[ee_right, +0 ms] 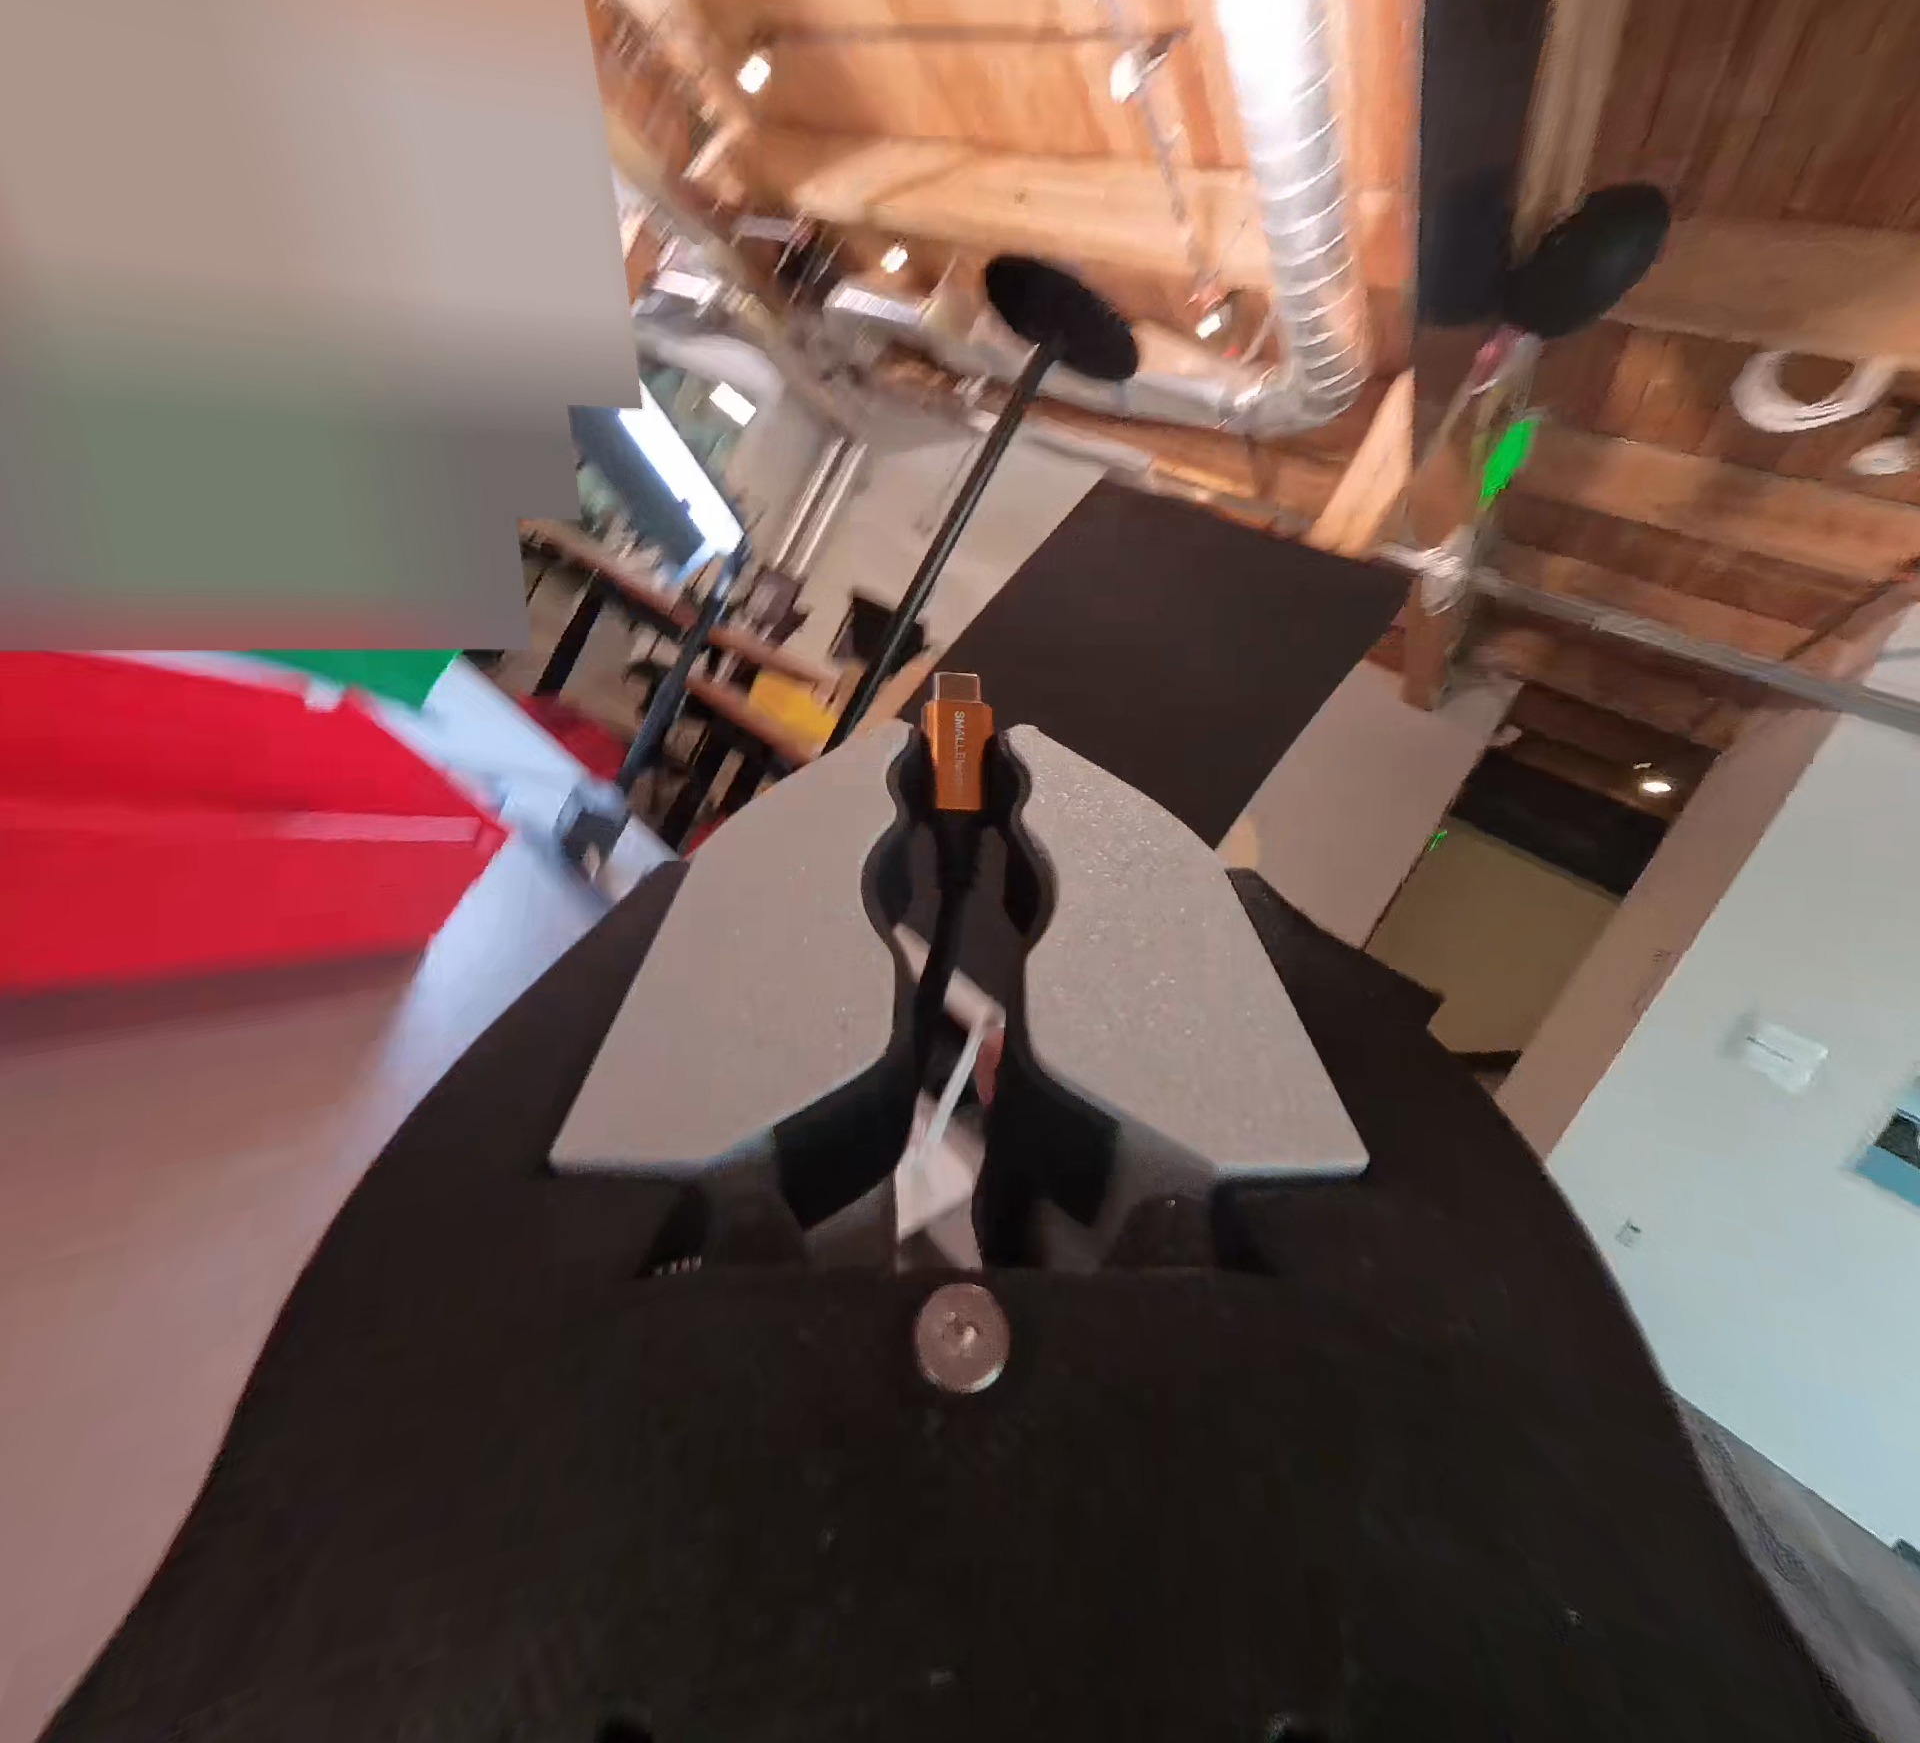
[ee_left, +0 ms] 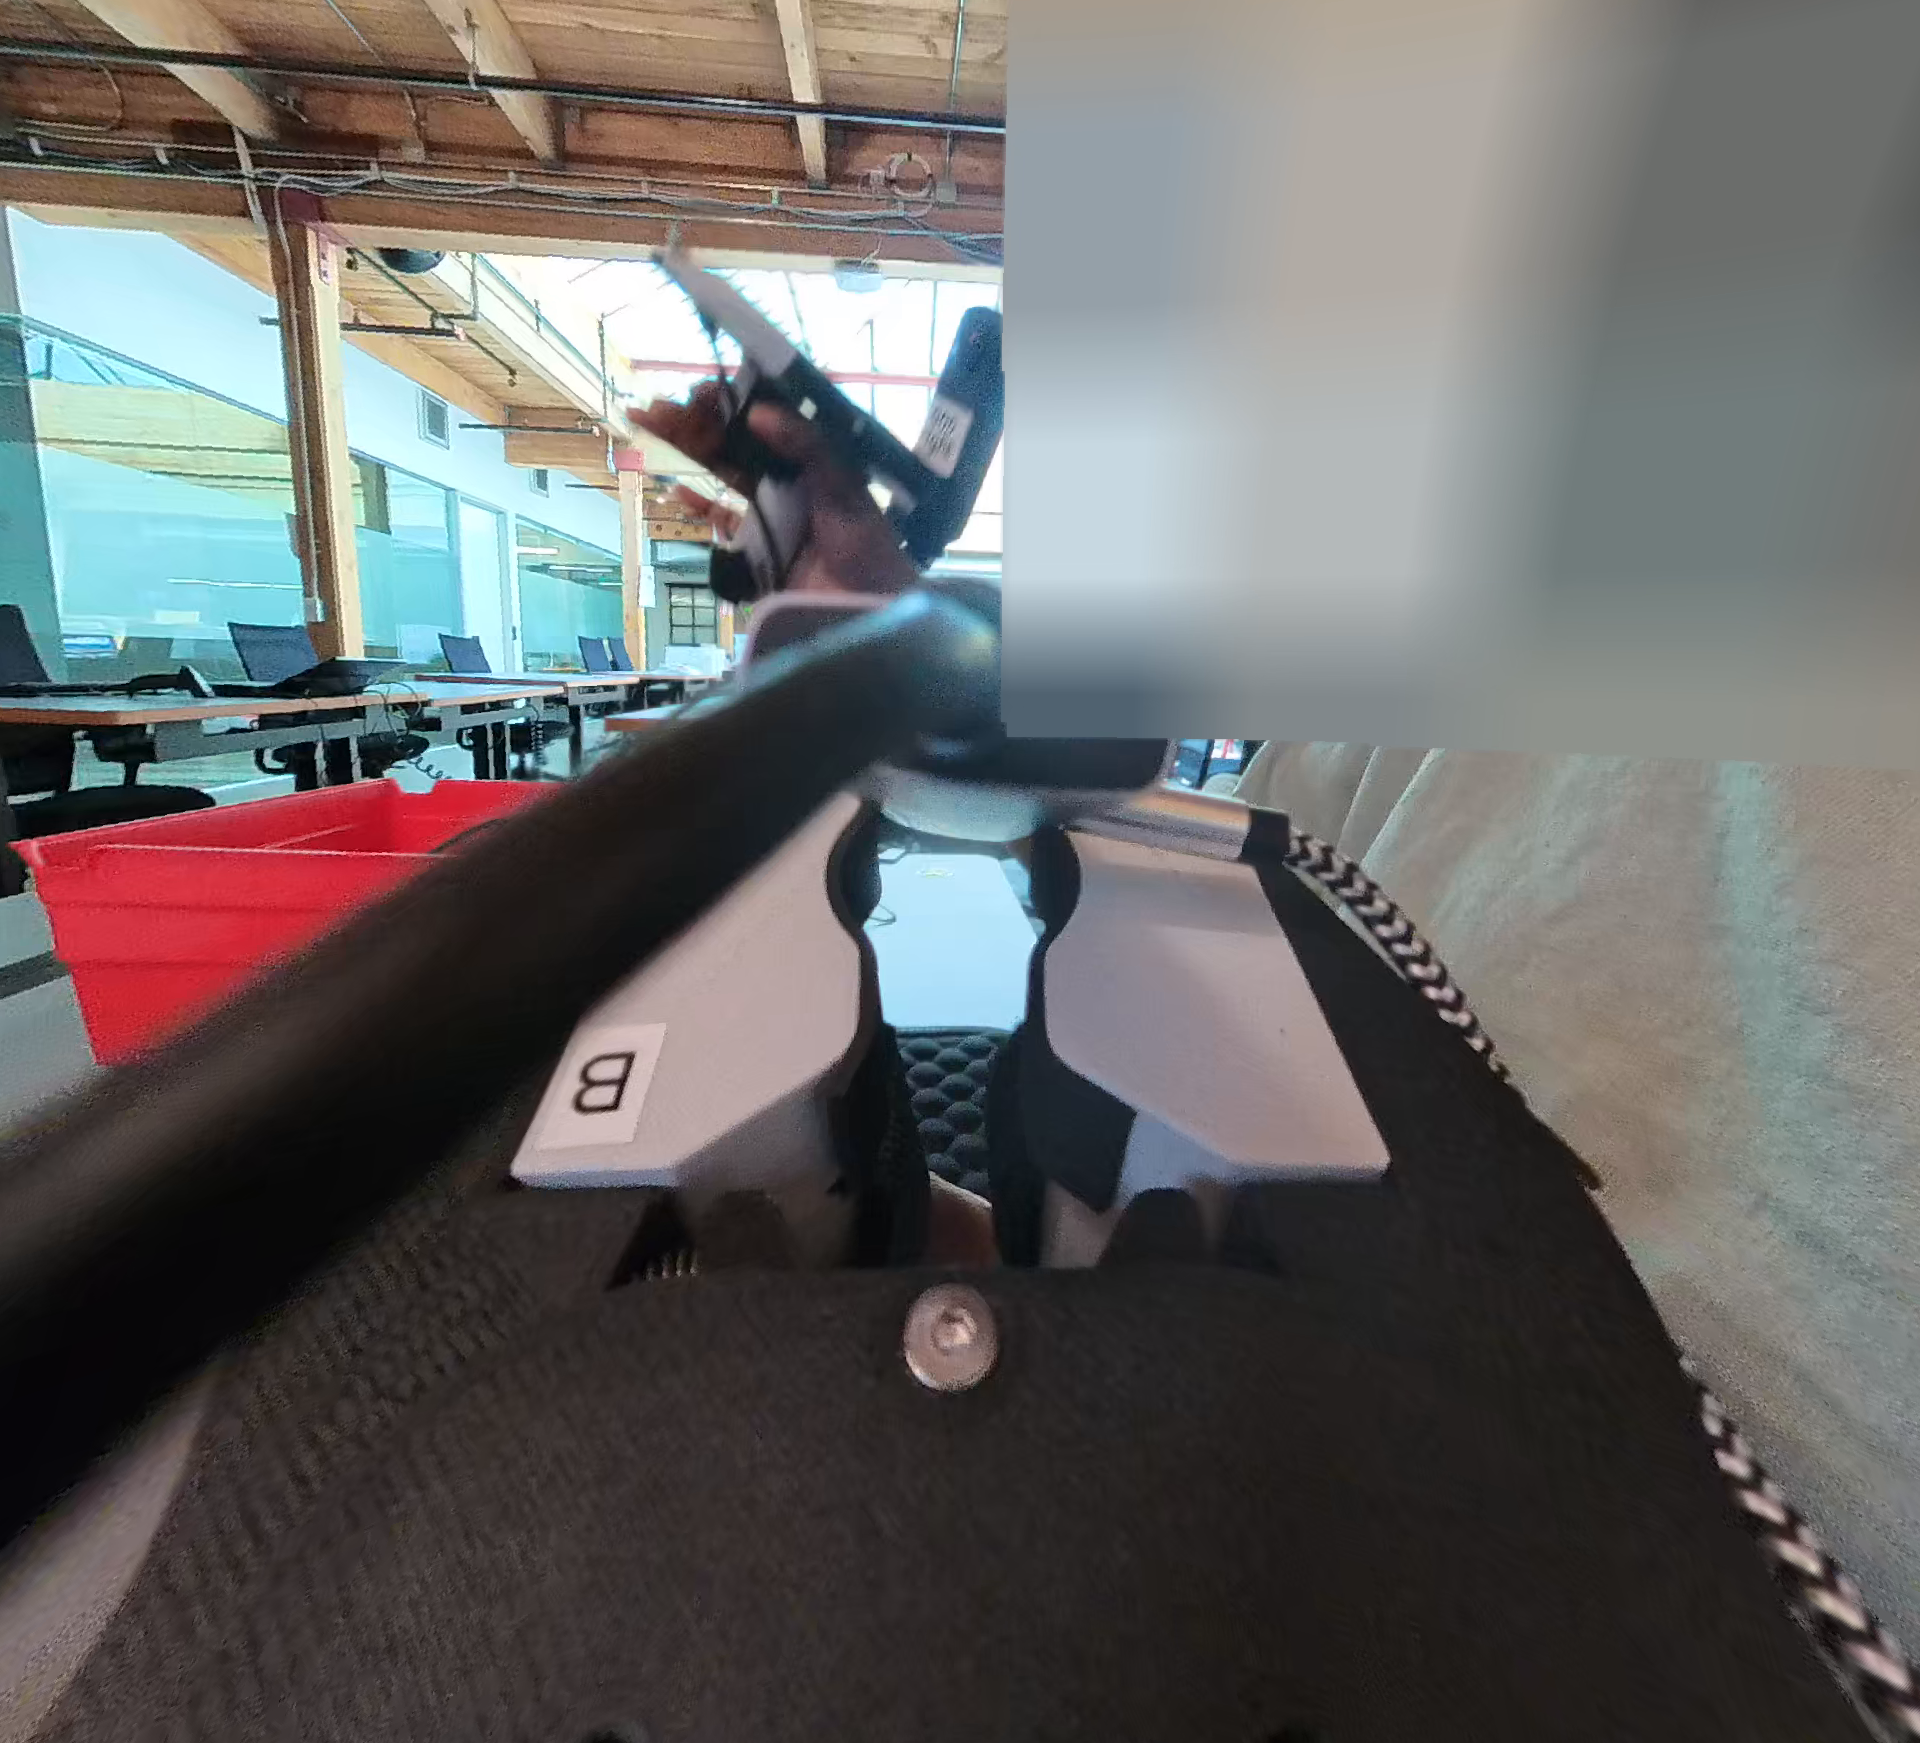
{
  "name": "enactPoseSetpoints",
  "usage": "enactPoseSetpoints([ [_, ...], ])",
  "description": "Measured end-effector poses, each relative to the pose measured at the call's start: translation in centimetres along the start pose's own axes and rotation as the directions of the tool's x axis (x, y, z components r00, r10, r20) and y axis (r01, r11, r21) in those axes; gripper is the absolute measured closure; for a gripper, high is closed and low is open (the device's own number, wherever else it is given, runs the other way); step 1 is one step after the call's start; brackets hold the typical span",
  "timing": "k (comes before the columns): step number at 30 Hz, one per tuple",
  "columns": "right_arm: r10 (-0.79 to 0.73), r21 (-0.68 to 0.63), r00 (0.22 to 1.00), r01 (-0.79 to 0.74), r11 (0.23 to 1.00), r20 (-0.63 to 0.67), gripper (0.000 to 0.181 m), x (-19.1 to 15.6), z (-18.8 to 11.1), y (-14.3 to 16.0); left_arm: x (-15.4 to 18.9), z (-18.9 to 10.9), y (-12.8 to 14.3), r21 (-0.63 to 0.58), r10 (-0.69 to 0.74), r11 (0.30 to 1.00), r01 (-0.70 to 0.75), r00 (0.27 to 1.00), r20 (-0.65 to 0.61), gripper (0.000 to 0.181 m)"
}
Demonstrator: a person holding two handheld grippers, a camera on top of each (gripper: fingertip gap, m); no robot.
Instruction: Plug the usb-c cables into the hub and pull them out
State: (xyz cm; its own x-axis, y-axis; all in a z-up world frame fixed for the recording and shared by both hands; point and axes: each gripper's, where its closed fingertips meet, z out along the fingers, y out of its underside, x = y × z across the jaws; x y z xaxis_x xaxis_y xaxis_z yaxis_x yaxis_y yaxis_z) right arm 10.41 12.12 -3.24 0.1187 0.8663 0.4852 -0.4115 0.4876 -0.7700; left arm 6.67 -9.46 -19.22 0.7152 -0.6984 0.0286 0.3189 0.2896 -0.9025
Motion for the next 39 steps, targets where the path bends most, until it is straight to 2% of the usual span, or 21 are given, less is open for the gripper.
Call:
enactPoseSetpoints([
  [3,-0.006,-0.193,0.994,0.027,0.981,0.107,0.170,-0.8,-1.0,6.7,-0.4,-0.2,-0.1,0.019,-0.029,0.999,0.029,0.999,0.014,0.159],
  [5,-0.016,-0.334,0.979,0.084,0.939,0.202,0.170,-1.9,-2.2,10.6,-0.6,-0.3,-0.1,0.019,-0.040,0.999,0.040,0.999,0.019,0.159],
  [7,0.005,-0.477,0.970,0.116,0.871,0.245,0.170,-2.5,-3.5,14.0,0.0,-0.2,-0.4,0.032,-0.040,0.999,0.041,0.999,-0.021,0.159],
  [11,0.115,-0.661,0.955,0.101,0.743,0.275,0.160,-4.0,-5.7,17.9,-0.9,-0.3,0.2,0.010,-0.073,0.997,0.073,0.997,0.027,0.159],
  [13,0.103,-0.718,0.956,0.132,0.683,0.273,0.154,-4.0,-6.4,19.3,-1.0,-0.5,-0.1,0.036,-0.093,0.995,0.092,0.995,0.027,0.159],
  [16,0.076,-0.756,0.964,0.148,0.638,0.253,0.149,-3.3,-6.8,20.3,-1.2,-0.8,-0.6,0.071,-0.112,0.991,0.110,0.993,0.028,0.159],
  [19,0.082,-0.743,0.976,0.099,0.662,0.203,0.150,-3.0,-6.6,18.6,-1.6,-1.1,-0.7,0.084,-0.127,0.989,0.123,0.991,0.046,0.159],
  [21,0.154,-0.751,0.966,0.059,0.657,0.210,0.165,-4.4,-7.6,17.0,-1.7,-1.2,-0.8,0.092,-0.132,0.988,0.127,0.990,0.049,0.159],
  [22,0.234,-0.784,0.945,0.038,0.620,0.231,0.171,-5.9,-8.8,16.6,-1.8,-1.3,-0.8,0.096,-0.135,0.987,0.129,0.989,0.053,0.159],
  [24,0.380,-0.877,0.896,0.021,0.480,0.229,0.181,-8.8,-12.0,16.6,-1.9,-1.4,-0.9,0.105,-0.142,0.985,0.135,0.988,0.058,0.159],
  [28,0.438,-0.969,0.886,0.046,0.242,0.152,0.181,-10.8,-16.6,19.1,-1.8,-1.4,-1.0,0.119,-0.152,0.982,0.145,0.987,0.050,0.159],
  [30,0.412,-0.986,0.904,0.047,0.162,0.110,0.181,-10.4,-17.9,20.7,-1.9,-1.4,-1.0,0.114,-0.146,0.984,0.139,0.988,0.055,0.159],
  [31,0.373,-0.988,0.924,0.026,0.154,0.083,0.181,-9.6,-17.9,21.3,-1.9,-1.4,-0.9,0.111,-0.141,0.985,0.134,0.988,0.059,0.159],
  [33,0.288,-0.986,0.956,0.010,0.166,0.058,0.181,-8.0,-17.6,21.9,-2.0,-1.4,-0.8,0.101,-0.136,0.986,0.129,0.989,0.064,0.161],
  [34,0.221,-0.979,0.974,0.010,0.206,0.057,0.181,-7.1,-17.0,21.8,-2.0,-1.3,-0.7,0.095,-0.134,0.987,0.128,0.989,0.067,0.161],
  [35,0.150,-0.960,0.988,0.003,0.279,0.047,0.181,-6.2,-15.9,21.3,-2.0,-1.3,-0.6,0.086,-0.133,0.988,0.127,0.989,0.069,0.159],
  [37,0.076,-0.866,0.997,-0.021,0.499,0.019,0.176,-5.9,-12.6,18.5,-2.1,-1.1,-0.2,0.059,-0.130,0.990,0.126,0.988,0.079,0.158],
  [39,0.100,-0.650,0.994,-0.052,0.758,0.037,0.171,-7.9,-8.6,13.3,-2.2,-0.9,0.5,0.014,-0.124,0.992,0.124,0.988,0.094,0.159],
])
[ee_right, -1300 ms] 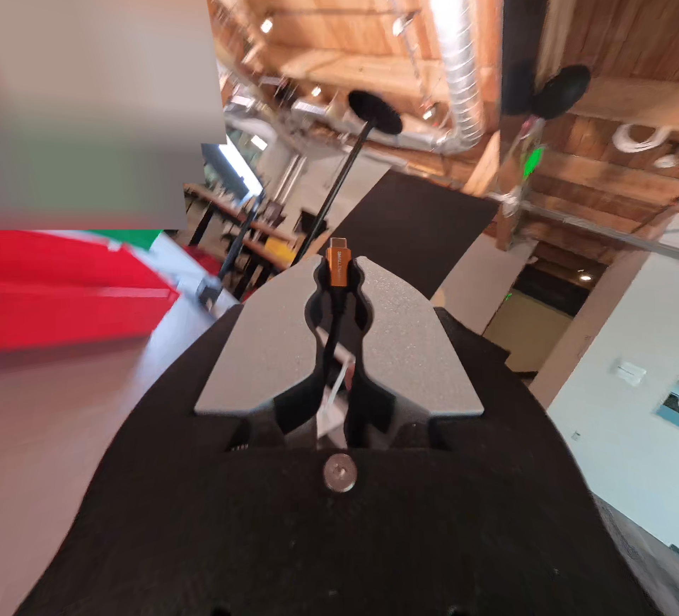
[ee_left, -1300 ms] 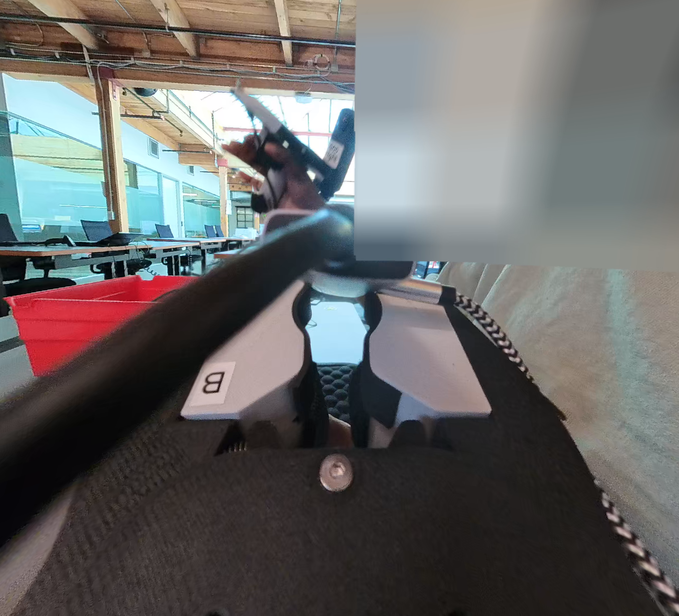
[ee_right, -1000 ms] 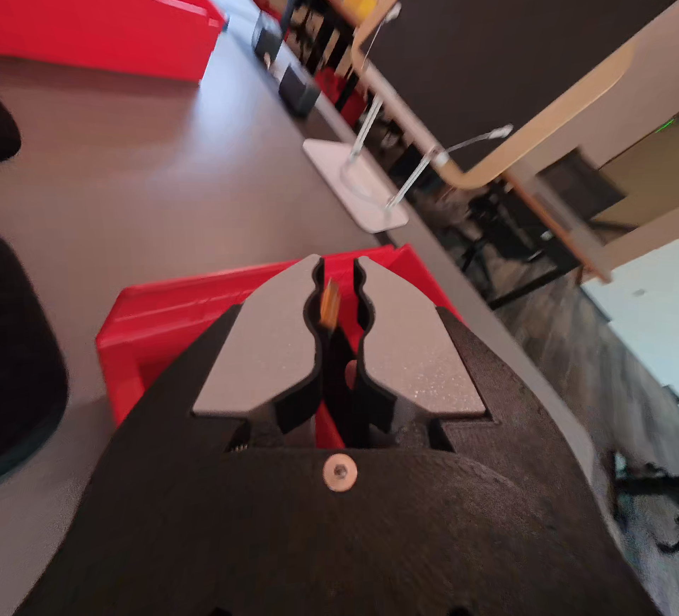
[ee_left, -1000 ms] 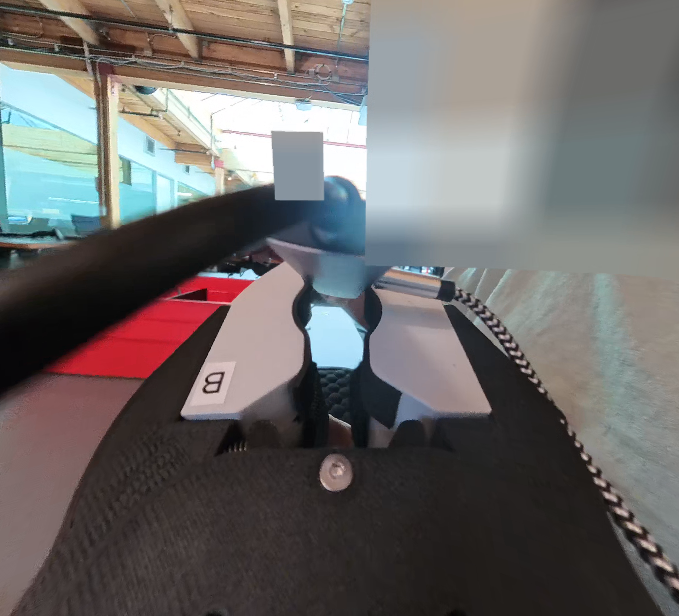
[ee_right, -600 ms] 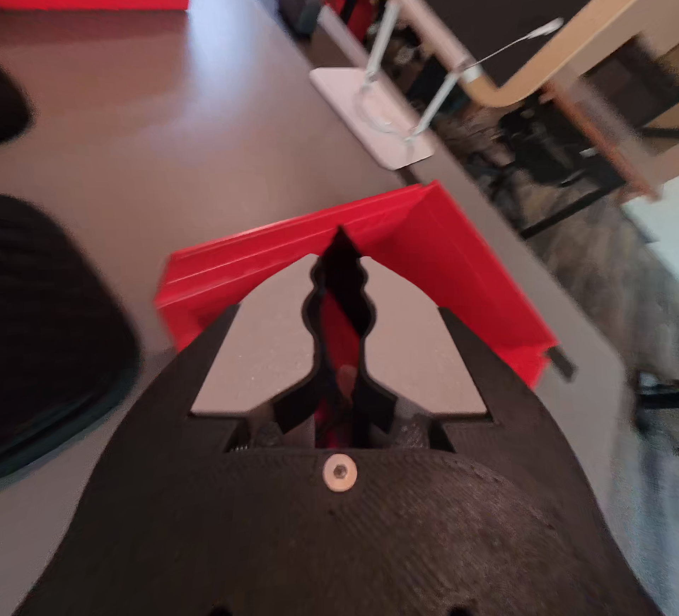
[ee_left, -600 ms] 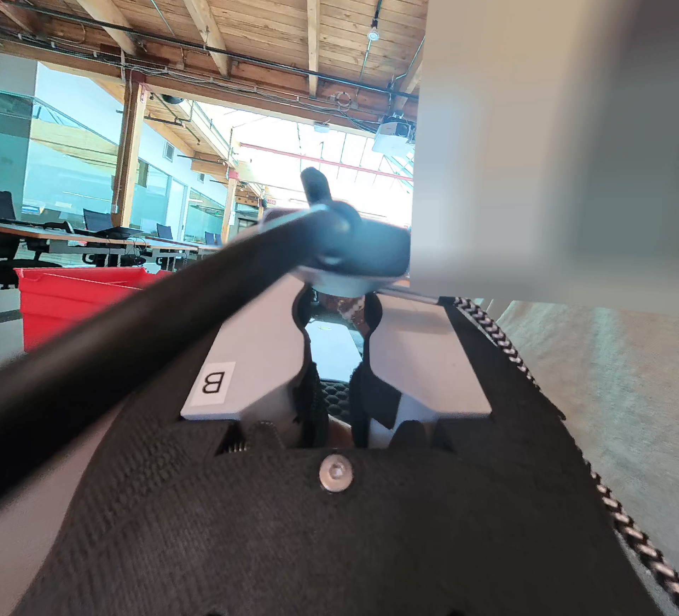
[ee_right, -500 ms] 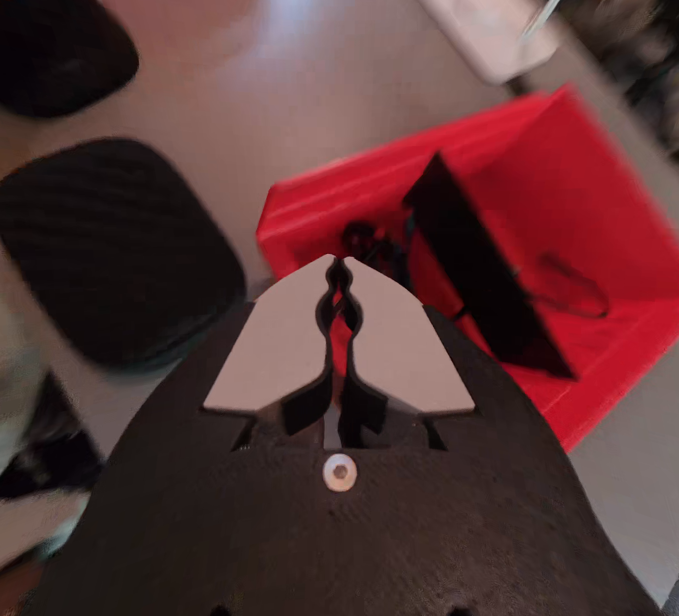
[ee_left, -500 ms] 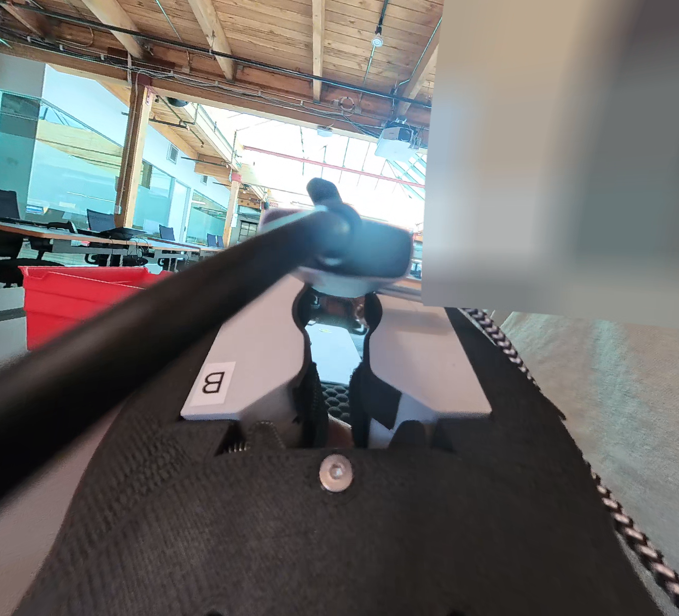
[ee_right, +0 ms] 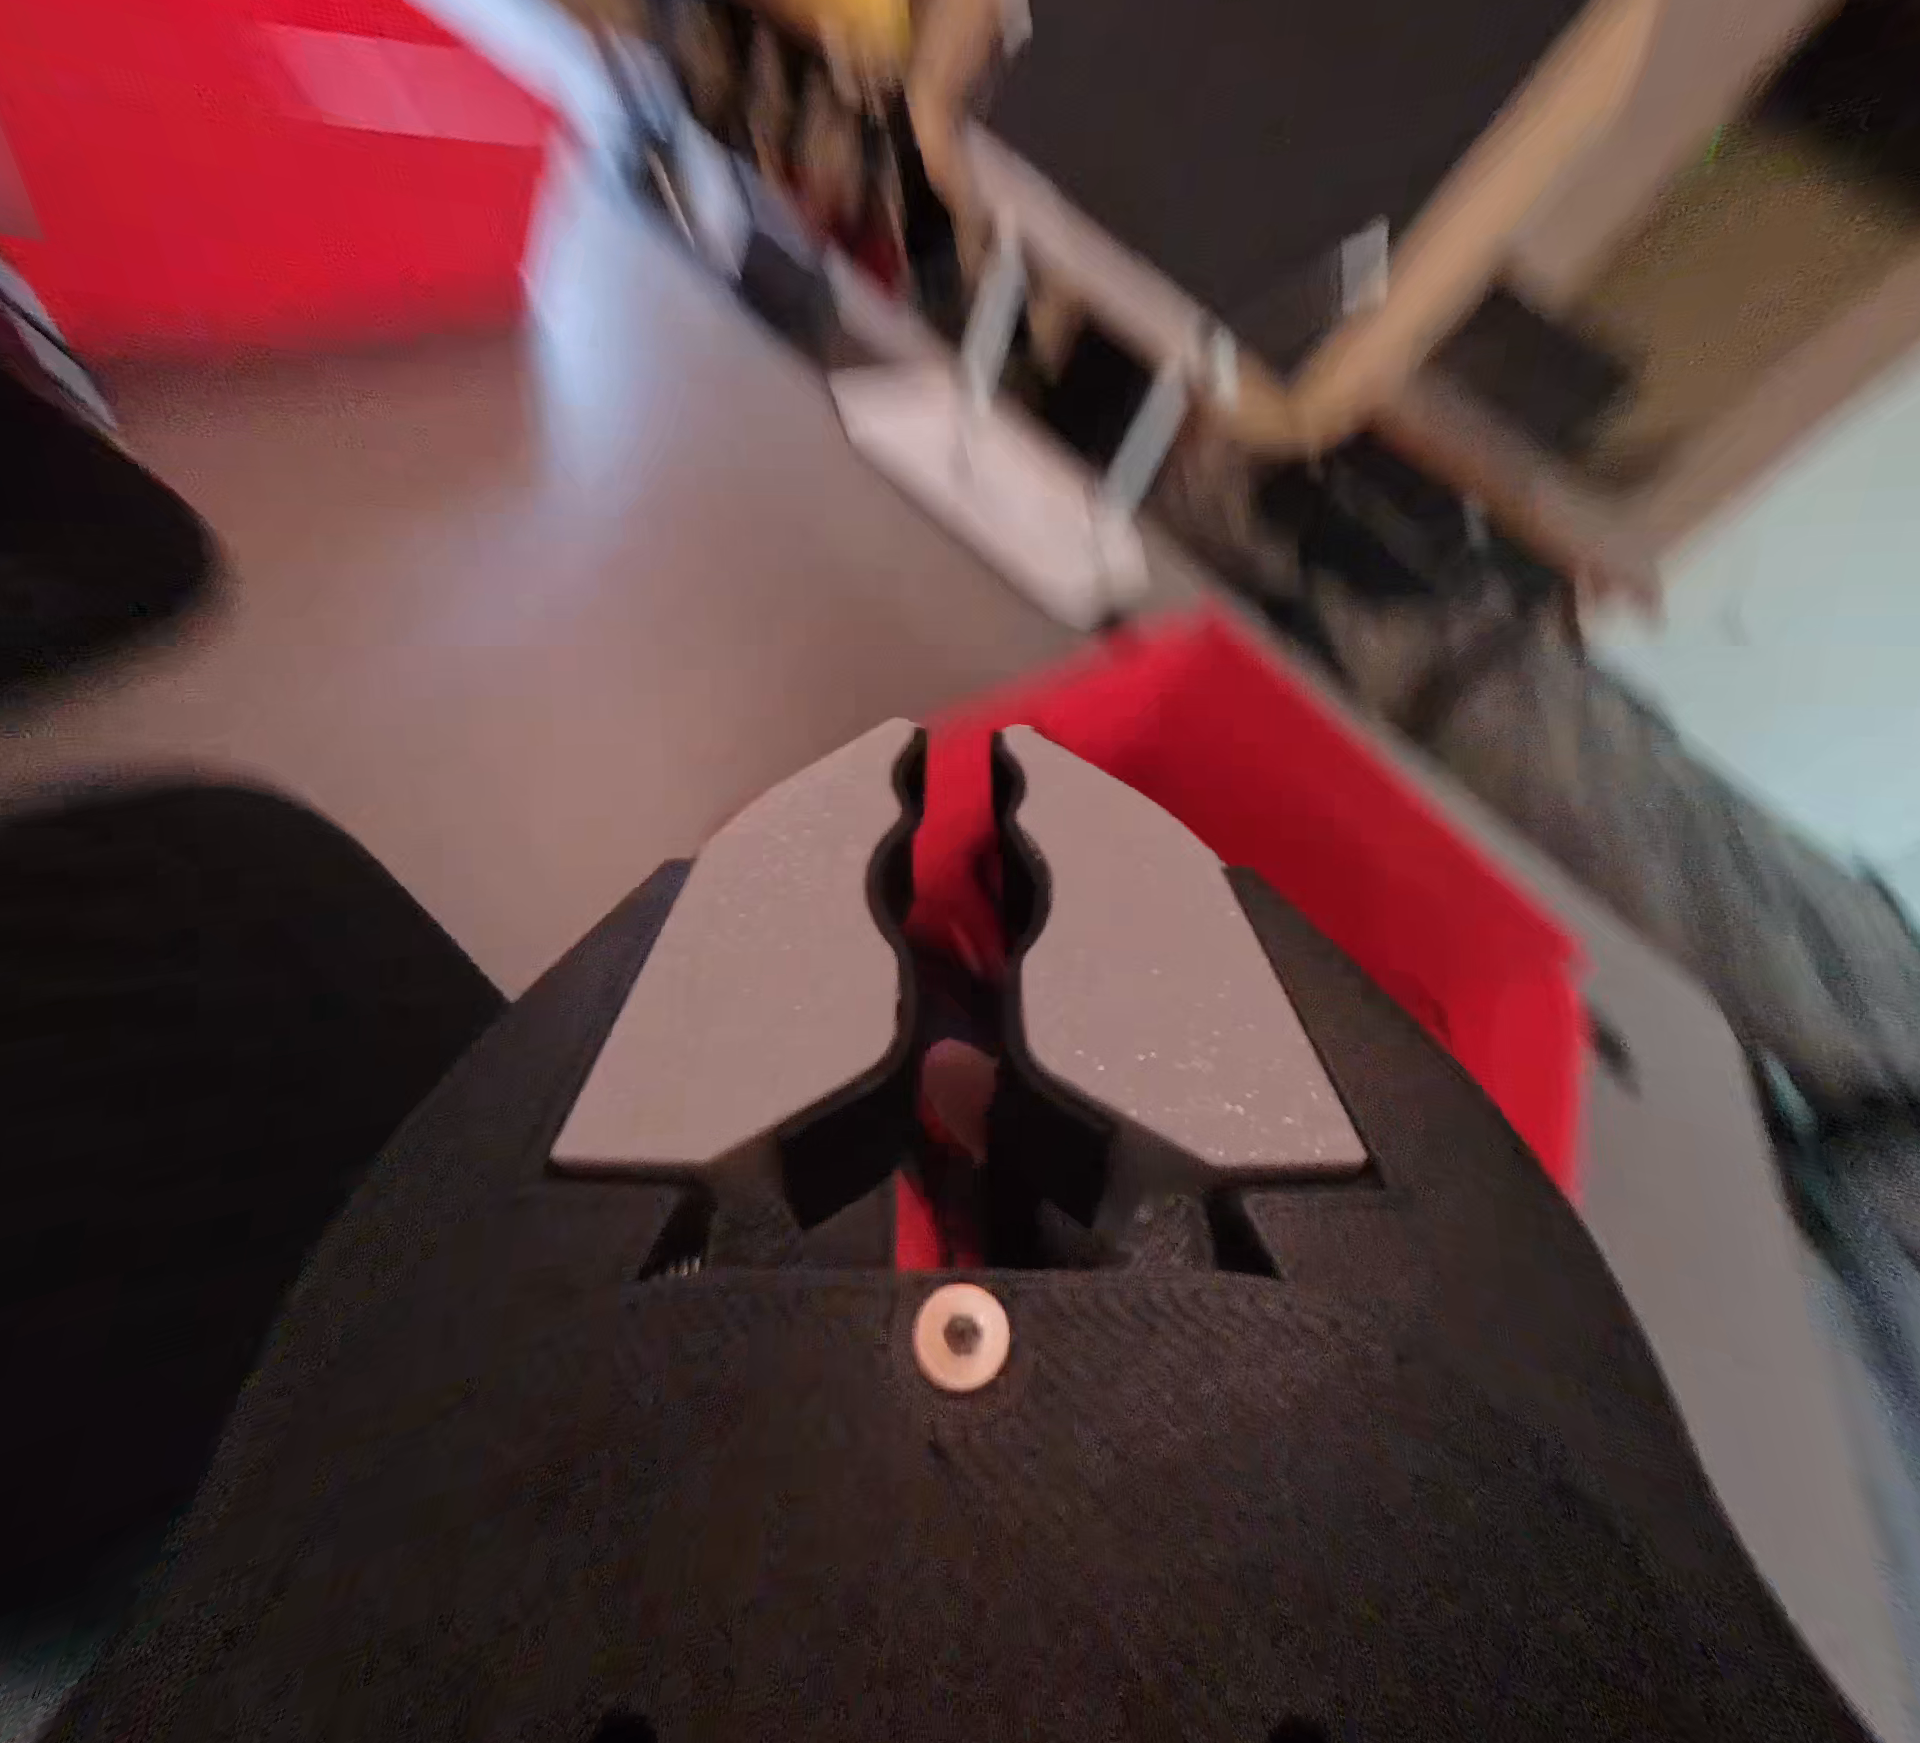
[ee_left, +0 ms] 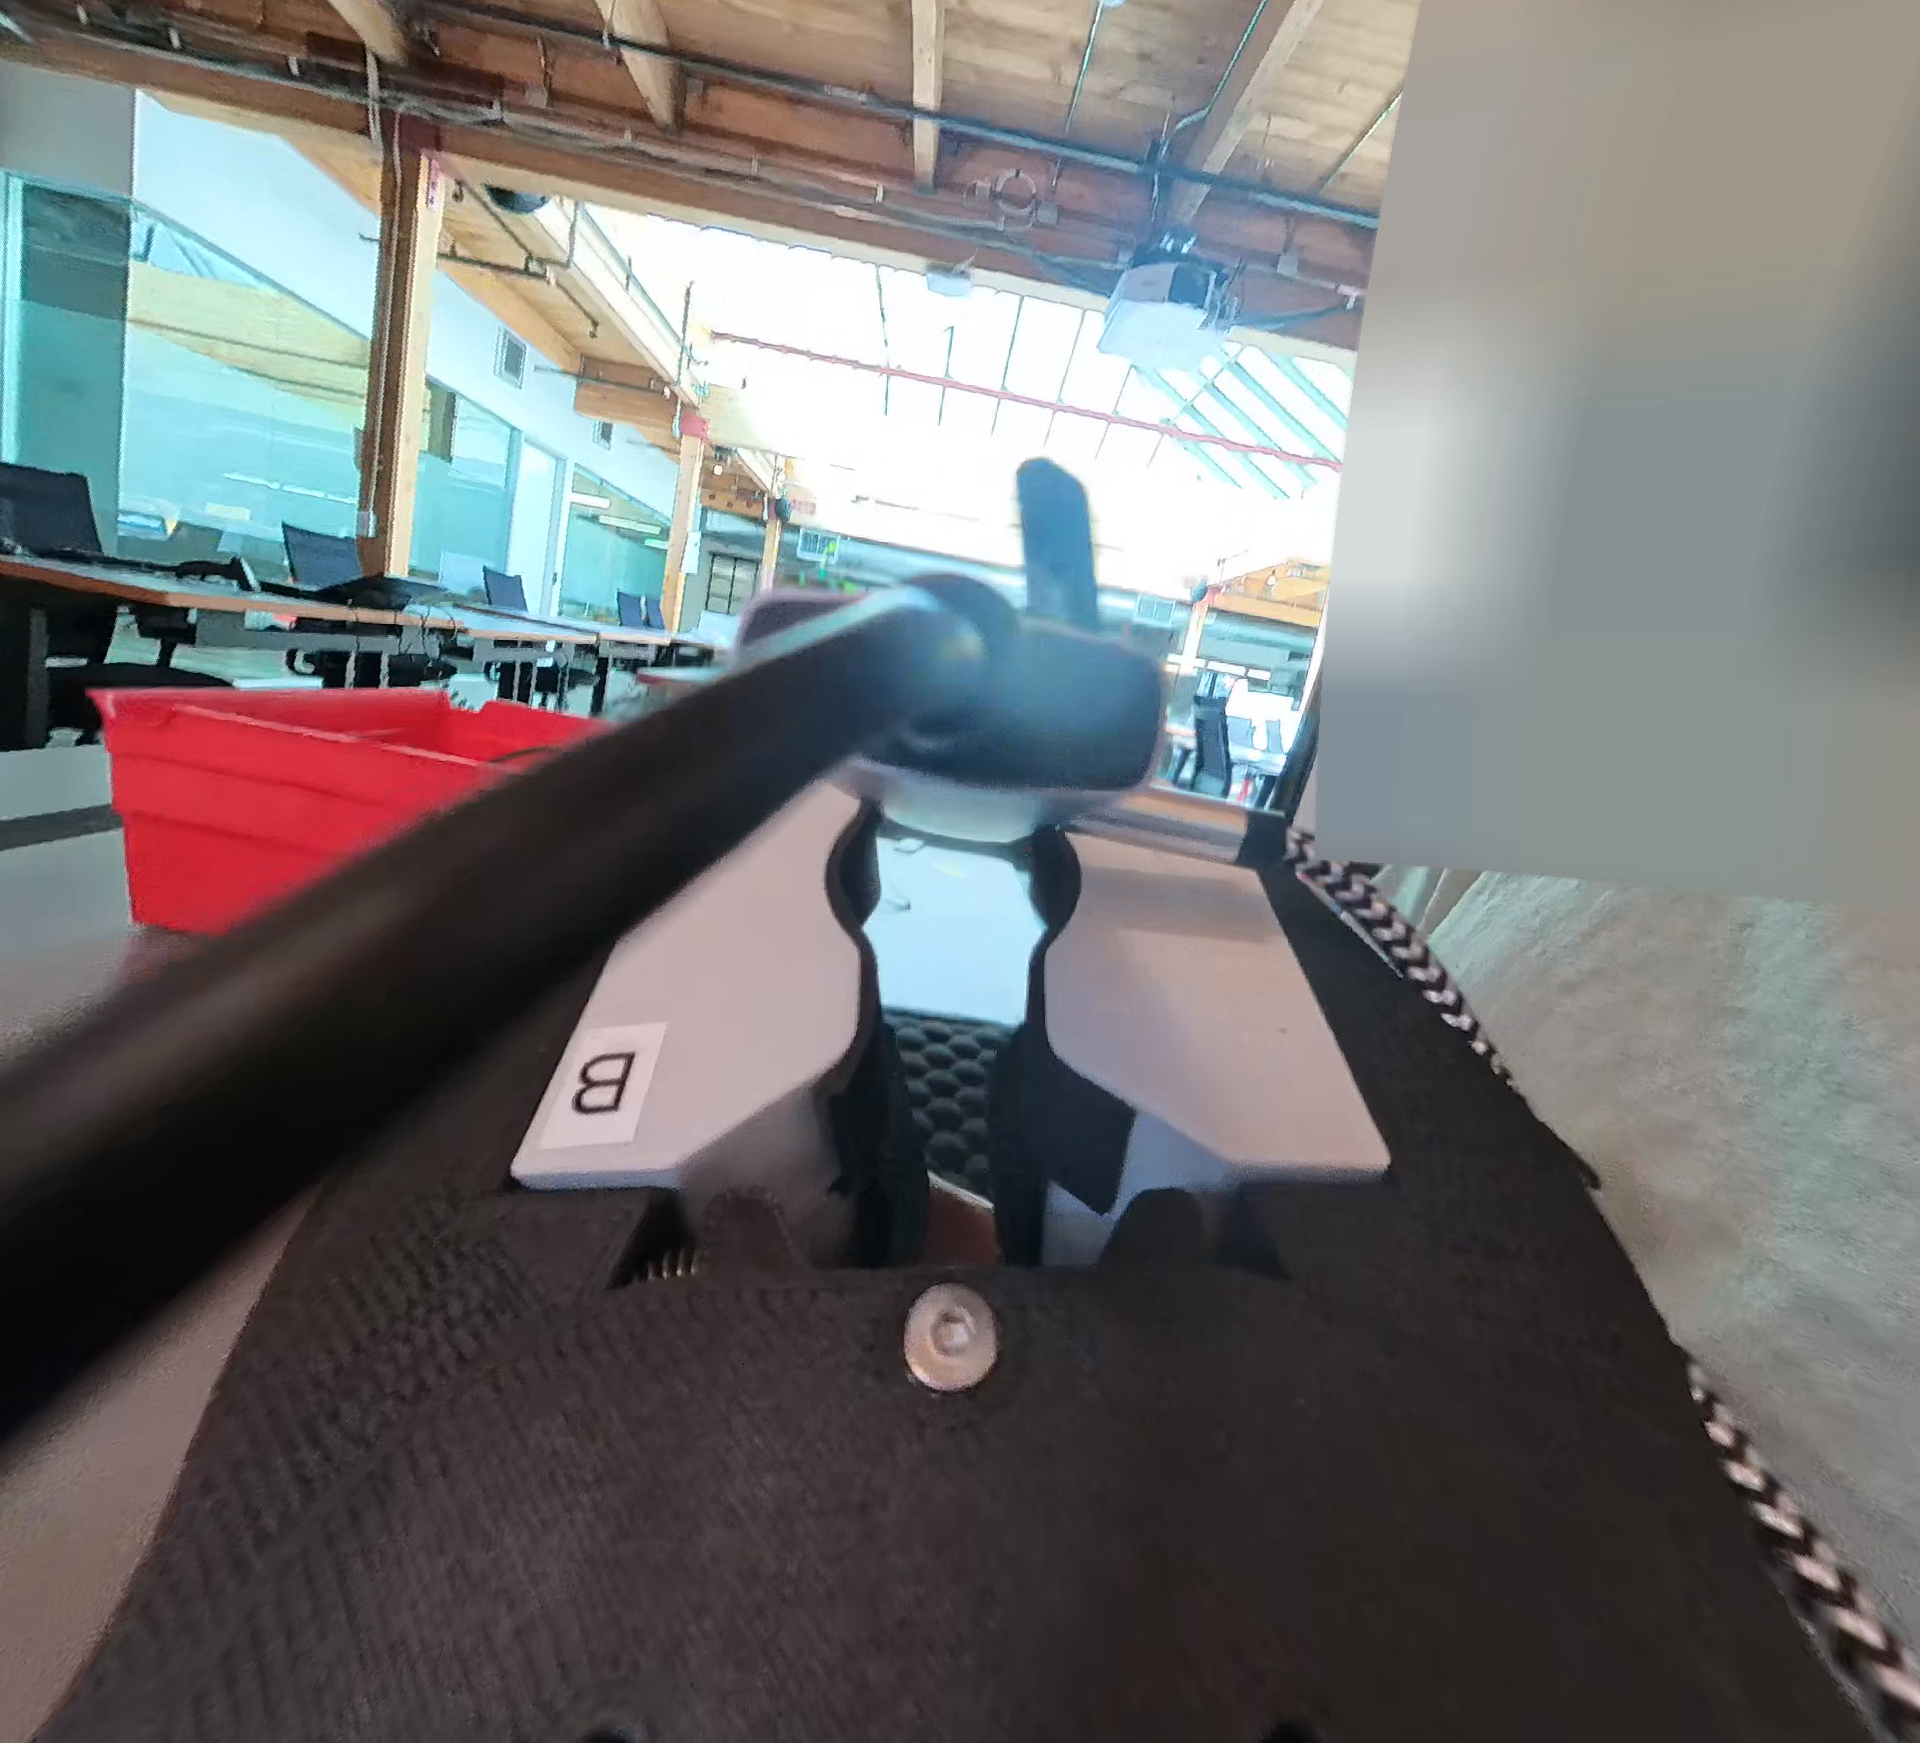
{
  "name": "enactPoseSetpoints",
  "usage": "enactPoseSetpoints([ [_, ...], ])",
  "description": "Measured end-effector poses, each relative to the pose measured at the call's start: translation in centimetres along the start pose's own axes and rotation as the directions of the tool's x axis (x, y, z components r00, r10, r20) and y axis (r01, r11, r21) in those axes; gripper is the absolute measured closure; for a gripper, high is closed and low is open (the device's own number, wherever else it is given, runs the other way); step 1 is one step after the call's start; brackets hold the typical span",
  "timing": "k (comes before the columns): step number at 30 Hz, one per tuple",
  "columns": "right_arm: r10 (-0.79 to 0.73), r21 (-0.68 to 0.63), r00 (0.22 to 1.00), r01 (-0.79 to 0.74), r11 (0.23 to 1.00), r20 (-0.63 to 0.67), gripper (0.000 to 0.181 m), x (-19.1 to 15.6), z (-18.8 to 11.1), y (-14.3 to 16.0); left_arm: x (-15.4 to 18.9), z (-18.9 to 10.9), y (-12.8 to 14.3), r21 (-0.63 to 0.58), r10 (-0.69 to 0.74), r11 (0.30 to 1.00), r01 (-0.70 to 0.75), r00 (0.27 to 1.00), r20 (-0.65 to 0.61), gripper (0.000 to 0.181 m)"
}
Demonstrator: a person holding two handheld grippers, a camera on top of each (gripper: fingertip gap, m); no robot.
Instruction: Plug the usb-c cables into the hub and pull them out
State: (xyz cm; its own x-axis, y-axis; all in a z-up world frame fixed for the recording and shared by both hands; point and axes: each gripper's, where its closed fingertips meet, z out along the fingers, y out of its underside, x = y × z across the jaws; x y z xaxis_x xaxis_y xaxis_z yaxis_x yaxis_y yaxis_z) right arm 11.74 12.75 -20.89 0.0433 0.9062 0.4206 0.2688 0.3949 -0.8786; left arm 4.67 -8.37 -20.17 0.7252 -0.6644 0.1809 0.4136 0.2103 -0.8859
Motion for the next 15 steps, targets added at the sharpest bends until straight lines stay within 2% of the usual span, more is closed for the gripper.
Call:
enactPoseSetpoints([
  [2,0.022,0.345,0.991,-0.067,0.936,0.132,0.160,-4.1,-1.2,-6.6,-0.2,0.3,1.0,-0.067,0.003,0.998,-0.002,1.000,0.017,0.158],
  [3,0.023,0.448,0.975,-0.123,0.886,0.223,0.156,-6.4,-2.0,-9.0,-0.3,0.4,1.7,-0.108,0.003,0.994,-0.001,1.000,0.026,0.158],
  [4,0.015,0.497,0.952,-0.172,0.851,0.305,0.154,-8.5,-2.6,-10.7,-0.4,0.6,2.3,-0.146,0.007,0.989,-0.002,0.999,0.031,0.158],
  [6,-0.037,0.515,0.912,-0.197,0.835,0.409,0.149,-12.5,-2.8,-12.5,-0.2,0.8,3.0,-0.193,0.024,0.981,-0.018,0.999,0.030,0.159],
  [8,-0.114,0.487,0.895,-0.125,0.864,0.432,0.144,-15.6,-2.0,-12.8,-0.3,0.8,3.3,-0.213,0.038,0.977,-0.029,0.998,0.041,0.159],
  [11,-0.207,0.465,0.884,-0.014,0.885,0.420,0.137,-19.0,-0.8,-13.0,-0.2,0.9,3.6,-0.234,0.033,0.972,-0.024,0.999,0.033,0.159],
  [15,-0.373,0.474,0.866,0.188,0.860,0.334,0.142,-22.2,0.5,-12.8,-0.6,0.8,4.0,-0.259,0.043,0.965,-0.025,0.997,0.064,0.161],
])
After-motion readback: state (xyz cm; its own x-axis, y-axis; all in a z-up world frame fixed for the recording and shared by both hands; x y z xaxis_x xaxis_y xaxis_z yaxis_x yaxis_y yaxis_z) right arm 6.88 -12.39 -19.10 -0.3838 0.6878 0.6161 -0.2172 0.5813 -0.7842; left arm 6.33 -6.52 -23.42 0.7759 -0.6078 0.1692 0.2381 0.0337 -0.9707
